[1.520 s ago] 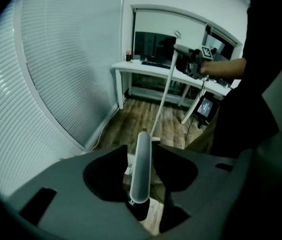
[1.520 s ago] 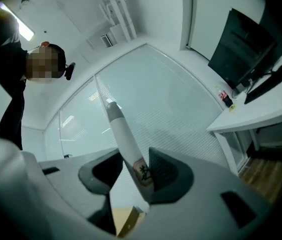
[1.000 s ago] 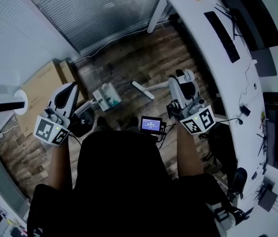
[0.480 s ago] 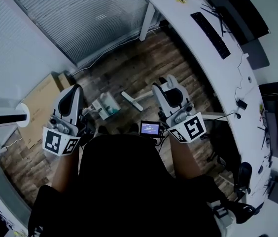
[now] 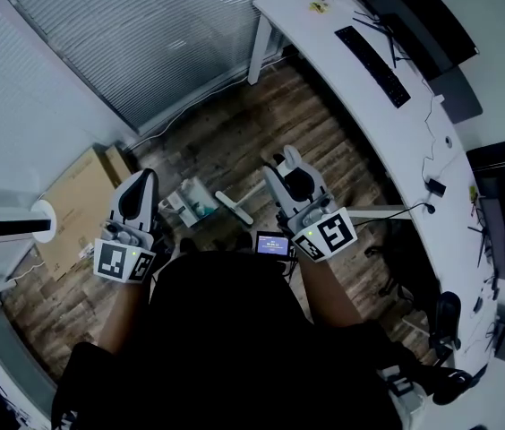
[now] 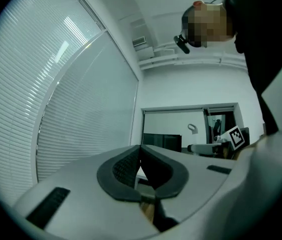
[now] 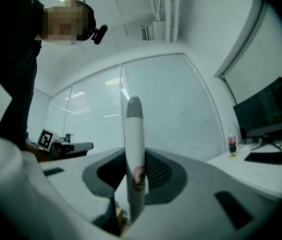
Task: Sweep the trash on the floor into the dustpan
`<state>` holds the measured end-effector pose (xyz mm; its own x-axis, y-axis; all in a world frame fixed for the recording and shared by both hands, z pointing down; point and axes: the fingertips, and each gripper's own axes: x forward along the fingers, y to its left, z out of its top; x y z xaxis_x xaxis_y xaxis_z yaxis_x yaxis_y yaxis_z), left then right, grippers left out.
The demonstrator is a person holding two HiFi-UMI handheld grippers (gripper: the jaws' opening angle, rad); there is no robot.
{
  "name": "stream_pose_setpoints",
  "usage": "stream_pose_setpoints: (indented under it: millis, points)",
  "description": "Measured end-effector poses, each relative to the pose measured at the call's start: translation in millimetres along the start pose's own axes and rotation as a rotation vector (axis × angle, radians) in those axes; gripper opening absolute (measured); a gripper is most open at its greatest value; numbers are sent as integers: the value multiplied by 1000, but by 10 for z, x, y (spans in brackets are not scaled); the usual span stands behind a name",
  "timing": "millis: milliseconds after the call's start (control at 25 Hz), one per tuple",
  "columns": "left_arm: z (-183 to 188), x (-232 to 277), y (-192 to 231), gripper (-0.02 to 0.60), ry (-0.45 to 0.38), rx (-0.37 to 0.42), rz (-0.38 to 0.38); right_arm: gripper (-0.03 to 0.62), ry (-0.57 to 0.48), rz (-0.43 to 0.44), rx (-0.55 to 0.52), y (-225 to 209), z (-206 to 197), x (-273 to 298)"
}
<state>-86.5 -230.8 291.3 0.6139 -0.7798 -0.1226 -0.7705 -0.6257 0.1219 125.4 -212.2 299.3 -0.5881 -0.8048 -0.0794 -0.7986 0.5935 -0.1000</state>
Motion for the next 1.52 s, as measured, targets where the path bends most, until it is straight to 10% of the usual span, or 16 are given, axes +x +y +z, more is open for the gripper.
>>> stream_pose_setpoints:
  millis: [1520]
  points:
    - [-1030, 85, -959, -5, 197, 4, -23, 94, 78, -171, -8, -892, -580, -1283]
